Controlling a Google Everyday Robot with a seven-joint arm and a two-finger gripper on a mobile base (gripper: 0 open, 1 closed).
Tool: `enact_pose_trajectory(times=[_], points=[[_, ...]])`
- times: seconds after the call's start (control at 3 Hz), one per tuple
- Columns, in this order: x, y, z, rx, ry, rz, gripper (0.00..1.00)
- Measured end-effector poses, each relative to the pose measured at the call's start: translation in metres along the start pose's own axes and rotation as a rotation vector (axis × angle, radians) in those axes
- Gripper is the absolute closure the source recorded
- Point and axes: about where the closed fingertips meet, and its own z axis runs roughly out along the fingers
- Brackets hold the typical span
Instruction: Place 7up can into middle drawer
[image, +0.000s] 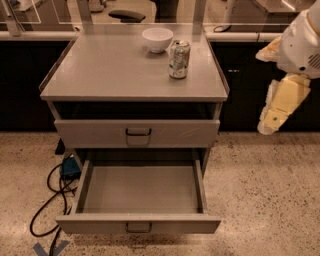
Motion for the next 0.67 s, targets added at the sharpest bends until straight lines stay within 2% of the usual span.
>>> enact_pose_trajectory(times=[0.33,0.67], points=[[-0.011,-0.045,0.031,-0.022,-0.105,-0.017,0.0],[-0.012,-0.091,0.055,-0.033,-0.196,0.027,0.0]])
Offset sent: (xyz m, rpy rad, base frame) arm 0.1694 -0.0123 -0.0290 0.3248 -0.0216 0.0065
